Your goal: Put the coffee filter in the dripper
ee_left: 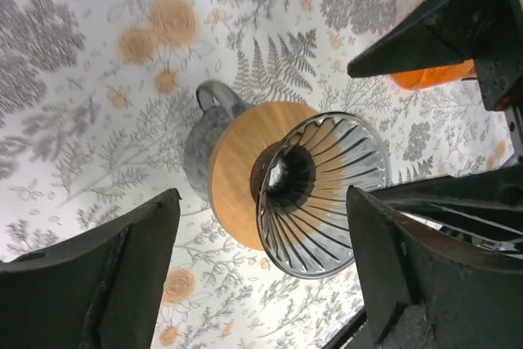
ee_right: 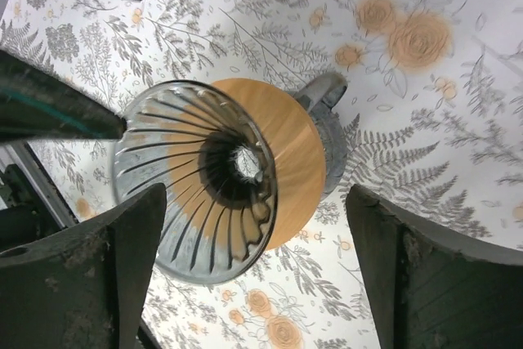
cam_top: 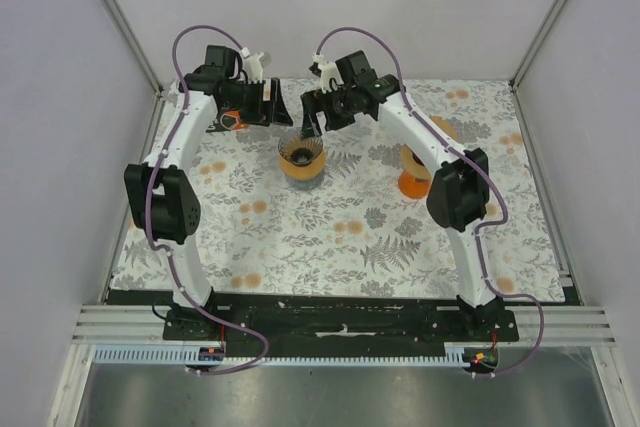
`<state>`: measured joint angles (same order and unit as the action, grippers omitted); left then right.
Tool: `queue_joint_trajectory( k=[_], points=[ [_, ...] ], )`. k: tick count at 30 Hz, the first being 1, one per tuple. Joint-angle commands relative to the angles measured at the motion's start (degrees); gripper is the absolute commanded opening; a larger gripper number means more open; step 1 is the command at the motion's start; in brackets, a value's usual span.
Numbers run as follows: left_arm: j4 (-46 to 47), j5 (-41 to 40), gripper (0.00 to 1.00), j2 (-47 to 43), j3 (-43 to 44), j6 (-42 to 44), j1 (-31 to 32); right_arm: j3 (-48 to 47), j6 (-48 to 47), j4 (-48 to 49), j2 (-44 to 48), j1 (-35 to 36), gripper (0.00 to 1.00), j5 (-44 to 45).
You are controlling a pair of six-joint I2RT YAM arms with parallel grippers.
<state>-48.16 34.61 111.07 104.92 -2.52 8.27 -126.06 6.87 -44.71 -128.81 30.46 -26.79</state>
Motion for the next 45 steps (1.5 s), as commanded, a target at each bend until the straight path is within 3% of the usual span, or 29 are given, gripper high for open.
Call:
queue_joint_trajectory(
  k=[1,4,6,10,14,17,19,21,25,29,30,32,33,34,41,45],
  points=[
    [-1.8,1.2,0.89,-2.9,7.7,5.3,-1.8,-2.1,-1.9,2.8,7.6,0.0,0.98,0.1],
    [0.7,-0.5,0.91,-4.1,9.9,9.5,-5.0,-1.6,-3.3,3.0,10.3,0.0,0.98,-0.3],
    [3.5,-4.3,0.91,-5.4,8.6,17.9,-6.7,0.1,-4.5,3.7,12.4,-0.1,0.98,0.2],
    [9.0,-17.3,0.77,-5.8,2.1,40.4,-7.3,4.3,-6.3,4.4,17.0,0.0,0.98,2.0],
    [9.0,-18.7,0.65,-0.3,3.8,51.5,-10.4,9.2,-6.3,5.1,20.3,0.0,0.98,3.5],
    [4.9,-17.7,0.68,6.1,10.5,53.6,-10.7,12.1,-8.0,5.5,21.4,0.0,0.98,4.1],
    [4.5,-16.4,0.81,8.6,12.6,54.0,-10.7,13.4,-8.4,5.4,21.8,0.0,0.98,4.1],
    [6.4,-16.2,0.87,10.0,12.7,54.5,-10.6,15.1,-8.7,5.4,22.2,0.0,0.98,4.2],
    [7.6,-16.9,0.86,13.7,14.3,53.9,-10.6,17.8,-9.1,5.4,23.0,0.0,0.98,4.3],
    [5.6,-16.0,0.64,15.3,14.9,52.5,-10.6,19.5,-9.2,5.2,23.9,0.0,0.98,4.6],
    [5.0,-15.3,0.53,15.1,14.7,51.9,-10.6,19.7,-9.2,5.4,24.0,0.0,0.98,4.6],
    [3.7,-13.9,0.14,13.6,13.6,50.3,-10.6,20.1,-9.2,5.3,24.2,0.0,0.98,4.3],
    [3.1,-13.4,0.06,12.3,12.2,49.8,-10.6,20.3,-9.2,5.2,24.2,0.0,0.98,4.3],
    [3.2,-13.1,0.02,10.9,10.1,49.7,-10.6,20.7,-9.2,5.2,24.4,0.0,0.98,4.3],
    [-4.8,-12.4,0.02,-0.4,-0.3,42.4,-10.7,22.3,-9.2,4.9,26.0,0.0,0.98,3.5],
    [-6.6,-10.5,0.02,-10.9,-13.1,39.0,-9.9,23.0,-9.2,4.9,26.9,0.0,0.98,3.1]
  ],
)
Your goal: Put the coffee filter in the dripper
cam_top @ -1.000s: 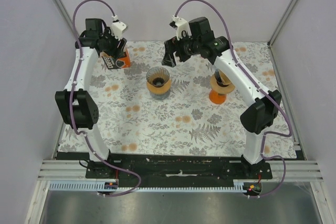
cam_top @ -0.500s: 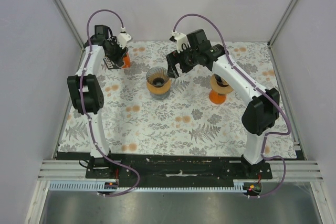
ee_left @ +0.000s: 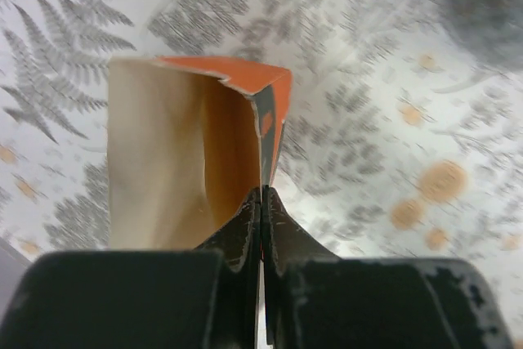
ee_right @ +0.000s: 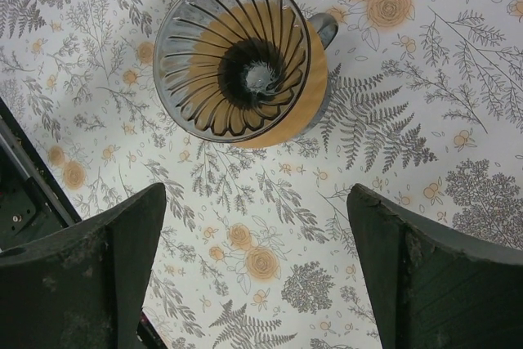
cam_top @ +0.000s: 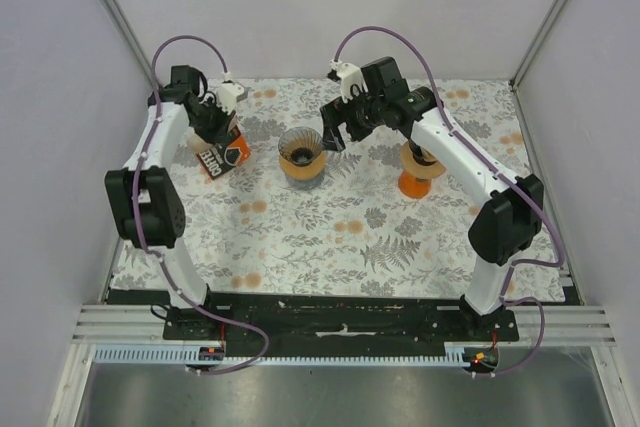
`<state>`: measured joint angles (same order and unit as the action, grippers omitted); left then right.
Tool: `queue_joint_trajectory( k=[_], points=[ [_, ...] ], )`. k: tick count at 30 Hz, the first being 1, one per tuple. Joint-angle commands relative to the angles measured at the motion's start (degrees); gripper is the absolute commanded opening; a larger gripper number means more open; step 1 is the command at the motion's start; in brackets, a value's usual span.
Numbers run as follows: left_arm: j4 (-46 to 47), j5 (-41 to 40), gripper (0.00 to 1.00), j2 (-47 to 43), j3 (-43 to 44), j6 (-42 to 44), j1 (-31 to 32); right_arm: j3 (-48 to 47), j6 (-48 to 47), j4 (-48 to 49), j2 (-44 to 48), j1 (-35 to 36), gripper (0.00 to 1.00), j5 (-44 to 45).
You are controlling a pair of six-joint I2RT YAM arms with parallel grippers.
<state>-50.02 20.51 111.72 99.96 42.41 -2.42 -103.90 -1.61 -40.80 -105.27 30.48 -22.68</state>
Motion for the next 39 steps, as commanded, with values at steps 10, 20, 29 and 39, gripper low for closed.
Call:
queue_joint_trajectory(
  k=[10,20,29,39],
  points=[
    [-6.3,0.3,0.02,-25.3,-26.3,-7.9,4.4,1.4,-0.9,0.7,3.7,-0.1,0.98,-2.2],
    [-14.6,2.1,0.53,-28.0,-25.9,-7.3,8.7,1.8,-0.9,0.6,4.1,-0.1,0.98,-2.1],
    [-19.6,0.9,0.50,-27.5,-15.3,-9.9,8.7,2.2,-1.3,0.1,4.3,-0.1,0.98,-2.1],
    [-10.5,-10.8,0.41,-25.4,-23.5,-11.5,8.5,3.1,-1.9,-0.6,4.5,-0.1,0.98,-1.7]
  ],
)
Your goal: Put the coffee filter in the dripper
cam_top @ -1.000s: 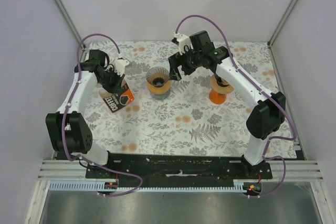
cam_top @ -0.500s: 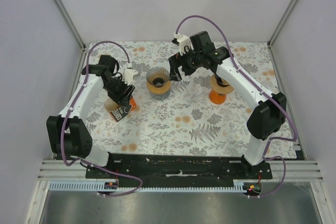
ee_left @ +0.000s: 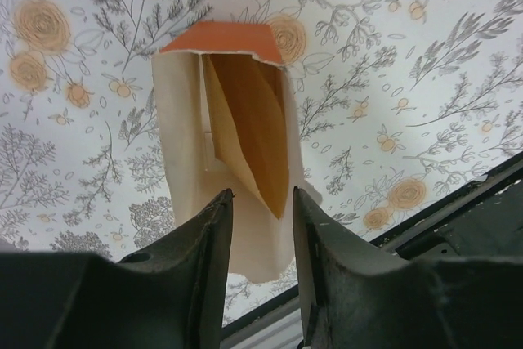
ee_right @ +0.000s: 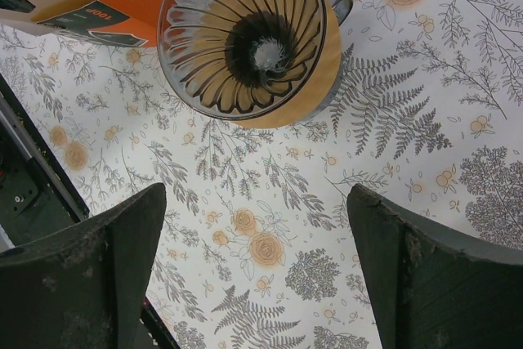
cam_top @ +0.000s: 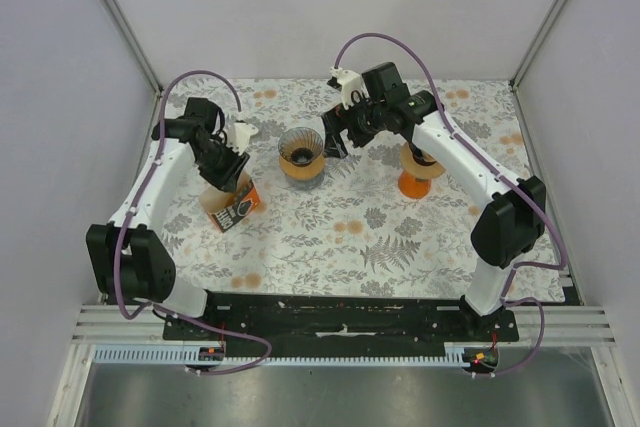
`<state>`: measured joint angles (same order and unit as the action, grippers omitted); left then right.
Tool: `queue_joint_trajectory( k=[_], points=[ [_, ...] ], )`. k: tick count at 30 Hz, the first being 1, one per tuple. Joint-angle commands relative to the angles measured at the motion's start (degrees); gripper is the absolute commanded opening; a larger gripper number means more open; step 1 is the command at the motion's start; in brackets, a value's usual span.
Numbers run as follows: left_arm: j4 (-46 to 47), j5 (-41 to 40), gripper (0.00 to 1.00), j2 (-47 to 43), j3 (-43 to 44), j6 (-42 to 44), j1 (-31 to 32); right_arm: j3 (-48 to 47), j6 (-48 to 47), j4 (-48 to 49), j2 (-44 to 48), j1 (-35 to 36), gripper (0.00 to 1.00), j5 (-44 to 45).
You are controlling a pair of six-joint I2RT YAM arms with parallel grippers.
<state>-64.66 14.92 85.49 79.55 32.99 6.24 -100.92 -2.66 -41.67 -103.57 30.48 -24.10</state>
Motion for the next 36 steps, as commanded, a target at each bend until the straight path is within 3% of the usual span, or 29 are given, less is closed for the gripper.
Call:
queue_joint_trajectory(
  k=[1,14,15,16,17,28,36],
  points=[
    [4.9,-5.3,0.41,1.4,-4.0,-2.2,-0.1,0.3,-0.9,0.3,2.8,-0.1,0.98,-0.3],
    [11.1,-2.5,0.46,8.4,-12.9,-1.4,-0.2,1.1,-1.3,0.3,3.0,-0.1,0.98,-0.3],
    [11.8,-2.5,0.37,8.3,-12.9,-1.5,-0.1,1.0,-1.3,0.2,3.0,0.0,0.98,-0.3],
    [12.1,-2.6,0.15,8.1,-12.5,-1.8,-0.2,1.1,-1.4,0.2,3.0,-0.1,0.98,-0.4],
    [12.1,-2.4,0.02,7.8,-12.1,-2.0,-0.2,1.1,-1.5,0.1,3.1,-0.1,0.98,-0.4],
    [1.3,-2.9,0.02,-1.9,-0.2,1.1,-1.0,1.7,-1.8,-0.3,4.3,-0.1,0.98,-0.2],
    [-5.5,0.6,0.02,-2.7,9.9,2.8,-3.5,0.8,-2.8,-0.5,5.9,-0.1,0.98,0.6]
  ],
)
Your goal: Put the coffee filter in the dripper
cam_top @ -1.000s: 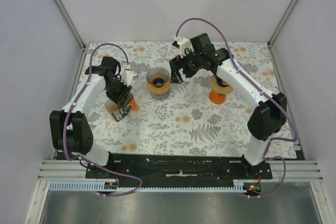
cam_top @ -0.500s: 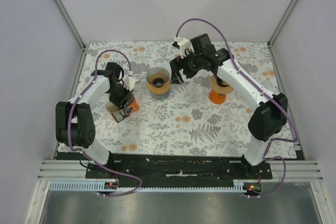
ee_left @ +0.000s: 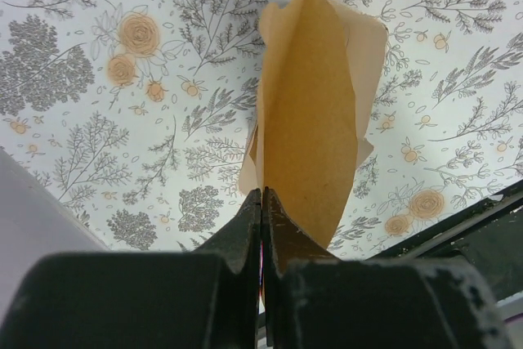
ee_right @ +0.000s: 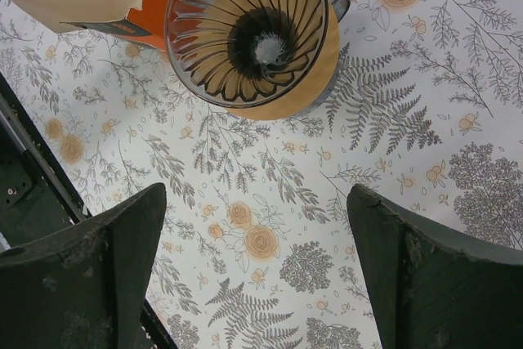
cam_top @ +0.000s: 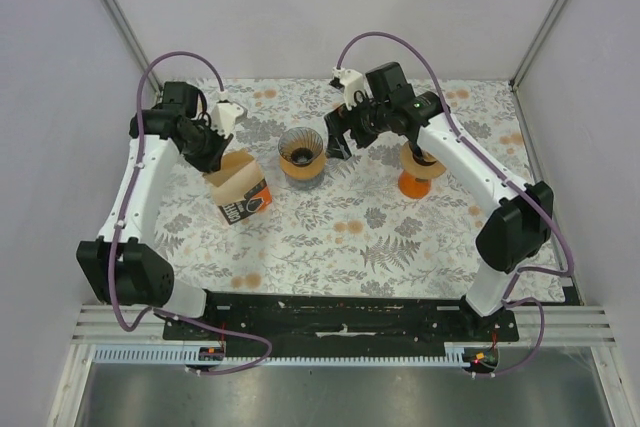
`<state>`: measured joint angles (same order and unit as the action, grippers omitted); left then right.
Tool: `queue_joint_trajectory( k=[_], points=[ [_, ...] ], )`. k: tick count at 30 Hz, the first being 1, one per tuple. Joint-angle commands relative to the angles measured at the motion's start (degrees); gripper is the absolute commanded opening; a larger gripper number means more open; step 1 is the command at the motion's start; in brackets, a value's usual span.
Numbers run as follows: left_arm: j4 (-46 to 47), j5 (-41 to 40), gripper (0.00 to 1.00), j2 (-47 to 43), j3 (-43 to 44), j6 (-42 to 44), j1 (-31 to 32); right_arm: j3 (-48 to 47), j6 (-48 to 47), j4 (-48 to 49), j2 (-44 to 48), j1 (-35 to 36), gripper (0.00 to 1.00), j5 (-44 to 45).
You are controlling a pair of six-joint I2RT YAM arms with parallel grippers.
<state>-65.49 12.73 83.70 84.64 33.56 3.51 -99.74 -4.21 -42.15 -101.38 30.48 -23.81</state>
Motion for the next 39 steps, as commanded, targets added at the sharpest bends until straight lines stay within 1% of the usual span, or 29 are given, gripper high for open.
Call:
queue_joint_trajectory(
  k=[1,5,7,9,11,12,14,15,16,18,20,22,23,26,28,31,34,38,39],
  points=[
    [-5.2,3.2,0.02,-1.0,6.4,1.9,-0.8,-1.0,-1.3,0.0,3.9,-0.1,0.98,0.4],
    [-7.3,5.7,0.02,-1.8,15.8,1.1,-0.8,-4.1,-0.7,0.5,4.8,0.1,0.98,-0.1],
    [-7.8,9.9,0.02,-2.5,20.8,0.4,-0.8,-6.1,0.6,1.9,5.3,0.8,0.98,-0.3],
    [-8.2,15.9,0.02,-2.7,24.2,-1.0,-0.5,-7.8,2.7,5.9,6.0,2.3,0.98,-1.1],
    [-7.5,18.4,0.02,-2.6,25.7,-3.3,0.0,-8.9,4.1,10.7,6.5,4.8,0.98,-1.4],
    [-5.9,18.4,0.02,-2.7,25.7,-4.8,0.4,-9.5,6.8,12.9,6.5,6.5,0.98,0.1],
    [-1.2,15.7,0.02,-2.9,24.4,-10.5,1.1,-11.3,14.3,16.3,5.7,8.3,0.98,4.1],
    [1.1,13.4,0.02,-3.2,23.6,-13.2,2.0,-11.1,18.7,20.0,5.2,8.5,0.98,4.0],
    [4.3,8.5,0.02,-3.2,22.9,-17.0,3.3,-9.0,23.9,24.1,5.3,8.5,0.98,3.3],
    [8.9,0.6,0.02,-2.7,22.5,-20.9,7.3,-3.7,33.9,33.9,5.7,8.6,0.98,2.8],
    [12.0,-6.4,0.02,-2.1,23.2,-21.9,12.1,-1.3,42.2,38.5,5.1,8.5,0.98,4.5],
    [13.6,-12.4,0.02,-1.4,23.9,-21.2,16.2,0.9,48.9,41.6,4.4,8.5,0.97,4.0],
    [14.0,-15.4,0.02,-1.1,24.0,-20.7,17.8,1.9,52.3,45.5,3.7,8.5,0.96,3.4],
    [15.2,-20.3,0.02,-0.3,23.9,-19.5,21.4,5.0,60.2,51.4,2.9,8.5,0.94,3.2],
    [16.2,-23.0,0.02,0.1,23.8,-18.9,23.6,5.4,63.4,53.4,2.2,8.5,0.93,3.4],
    [16.8,-26.1,0.02,0.4,23.6,-17.7,26.7,4.8,65.1,53.8,0.9,8.5,0.90,4.0],
    [17.5,-27.4,0.02,0.7,23.9,-17.5,27.3,6.6,67.0,54.9,0.7,8.5,0.87,4.5],
    [17.9,-27.3,0.02,1.3,24.7,-17.7,27.8,7.7,67.8,55.7,0.5,8.3,0.79,4.7],
    [17.8,-26.9,0.02,1.4,24.9,-17.7,28.0,7.8,68.0,55.9,0.0,8.0,0.75,4.6]
  ],
)
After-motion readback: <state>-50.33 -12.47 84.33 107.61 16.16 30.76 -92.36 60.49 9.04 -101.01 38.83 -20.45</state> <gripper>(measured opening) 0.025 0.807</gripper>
